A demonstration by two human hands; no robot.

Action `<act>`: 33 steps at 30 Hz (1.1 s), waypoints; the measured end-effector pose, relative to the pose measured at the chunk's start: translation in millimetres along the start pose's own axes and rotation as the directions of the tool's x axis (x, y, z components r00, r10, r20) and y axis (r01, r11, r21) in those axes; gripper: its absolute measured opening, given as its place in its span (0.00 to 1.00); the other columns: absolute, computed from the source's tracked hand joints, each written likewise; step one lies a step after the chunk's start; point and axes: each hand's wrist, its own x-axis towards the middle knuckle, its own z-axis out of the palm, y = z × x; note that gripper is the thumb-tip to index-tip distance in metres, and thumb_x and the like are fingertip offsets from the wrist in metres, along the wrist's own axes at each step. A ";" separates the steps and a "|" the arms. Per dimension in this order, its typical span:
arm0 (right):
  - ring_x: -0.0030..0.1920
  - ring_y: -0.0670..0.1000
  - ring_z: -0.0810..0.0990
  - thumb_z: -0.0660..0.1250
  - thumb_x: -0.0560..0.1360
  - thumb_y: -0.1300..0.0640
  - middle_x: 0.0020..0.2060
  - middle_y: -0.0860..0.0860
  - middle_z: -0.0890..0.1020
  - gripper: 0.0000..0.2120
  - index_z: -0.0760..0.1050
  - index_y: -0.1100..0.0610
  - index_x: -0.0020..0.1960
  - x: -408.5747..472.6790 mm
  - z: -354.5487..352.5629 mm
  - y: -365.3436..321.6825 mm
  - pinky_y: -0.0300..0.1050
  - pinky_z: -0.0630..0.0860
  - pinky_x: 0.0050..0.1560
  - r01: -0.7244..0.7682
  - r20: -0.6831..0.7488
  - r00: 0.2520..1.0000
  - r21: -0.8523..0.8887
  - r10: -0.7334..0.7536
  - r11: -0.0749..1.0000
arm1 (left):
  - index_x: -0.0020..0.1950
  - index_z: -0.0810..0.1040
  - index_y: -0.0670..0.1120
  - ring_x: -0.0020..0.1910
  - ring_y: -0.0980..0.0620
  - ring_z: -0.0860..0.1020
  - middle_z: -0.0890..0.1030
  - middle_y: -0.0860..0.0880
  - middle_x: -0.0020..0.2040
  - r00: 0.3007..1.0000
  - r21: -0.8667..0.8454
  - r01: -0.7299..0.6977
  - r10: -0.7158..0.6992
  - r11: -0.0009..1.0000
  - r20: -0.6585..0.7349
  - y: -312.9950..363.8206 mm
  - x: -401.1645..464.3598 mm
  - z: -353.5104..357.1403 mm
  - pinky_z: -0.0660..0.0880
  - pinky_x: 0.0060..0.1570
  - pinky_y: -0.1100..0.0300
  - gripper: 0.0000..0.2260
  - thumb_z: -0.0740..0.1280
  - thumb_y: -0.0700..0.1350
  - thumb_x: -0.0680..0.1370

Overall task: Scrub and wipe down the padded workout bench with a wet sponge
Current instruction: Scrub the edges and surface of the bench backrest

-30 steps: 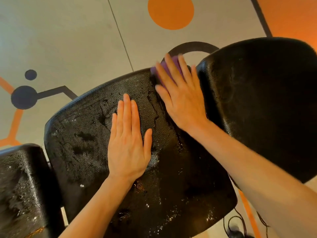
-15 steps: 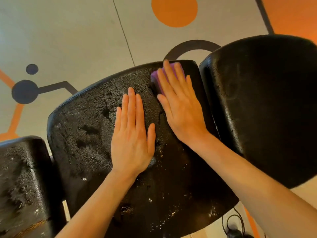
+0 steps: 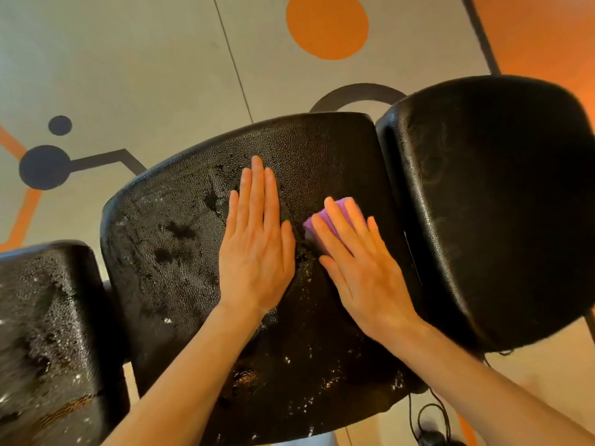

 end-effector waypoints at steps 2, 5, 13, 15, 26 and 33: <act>0.78 0.55 0.48 0.51 0.81 0.50 0.78 0.53 0.54 0.25 0.53 0.52 0.77 39.6 1.3 -0.5 0.60 0.55 0.75 -0.036 -0.042 0.998 0.027 0.037 0.999 | 0.80 0.46 0.39 0.80 0.46 0.43 0.45 0.41 0.81 1.000 -0.060 -0.010 0.011 0.998 0.012 0.5 1.5 -3.8 0.41 0.78 0.52 0.27 0.48 0.47 0.83; 0.78 0.57 0.47 0.50 0.82 0.47 0.78 0.54 0.52 0.25 0.52 0.51 0.78 123.4 -8.0 -4.7 0.59 0.49 0.75 -0.065 -0.111 0.992 -0.013 0.064 0.998 | 0.80 0.47 0.40 0.80 0.46 0.43 0.45 0.42 0.81 1.000 -0.086 0.010 -0.008 0.996 0.027 0.5 -8.6 -9.5 0.40 0.78 0.53 0.27 0.48 0.47 0.83; 0.78 0.54 0.46 0.50 0.82 0.48 0.78 0.51 0.51 0.26 0.50 0.52 0.78 -7.4 0.2 0.9 0.58 0.55 0.75 0.028 0.045 0.999 -0.010 -0.028 1.000 | 0.80 0.46 0.42 0.80 0.47 0.43 0.44 0.44 0.81 0.991 -0.048 0.086 -0.080 0.995 0.110 -6.5 -63.7 -5.4 0.40 0.77 0.53 0.29 0.50 0.49 0.81; 0.78 0.55 0.47 0.50 0.82 0.48 0.78 0.53 0.52 0.26 0.52 0.53 0.78 56.8 0.7 -2.6 0.58 0.53 0.76 -0.010 -0.033 0.999 0.008 0.010 1.000 | 0.80 0.47 0.41 0.81 0.47 0.43 0.44 0.44 0.81 0.990 -0.020 0.089 -0.086 0.996 0.108 -6.8 -64.4 -1.6 0.39 0.78 0.56 0.29 0.50 0.49 0.81; 0.78 0.55 0.49 0.49 0.82 0.50 0.78 0.53 0.54 0.26 0.53 0.55 0.77 1.8 8.9 -9.8 0.57 0.56 0.75 -0.120 -0.027 0.992 0.034 0.121 0.992 | 0.81 0.47 0.42 0.80 0.48 0.41 0.43 0.45 0.81 0.994 -0.039 0.069 -0.065 0.997 0.093 -8.3 -65.5 0.1 0.37 0.78 0.57 0.28 0.51 0.49 0.83; 0.78 0.55 0.45 0.48 0.83 0.51 0.78 0.56 0.50 0.26 0.49 0.57 0.78 7.1 12.2 -40.8 0.55 0.53 0.76 -0.406 -0.082 0.910 0.034 0.407 0.913 | 0.81 0.47 0.42 0.80 0.48 0.41 0.43 0.46 0.81 0.993 -0.086 -0.012 0.022 0.996 0.117 -7.1 -69.0 -1.6 0.41 0.77 0.53 0.28 0.51 0.50 0.83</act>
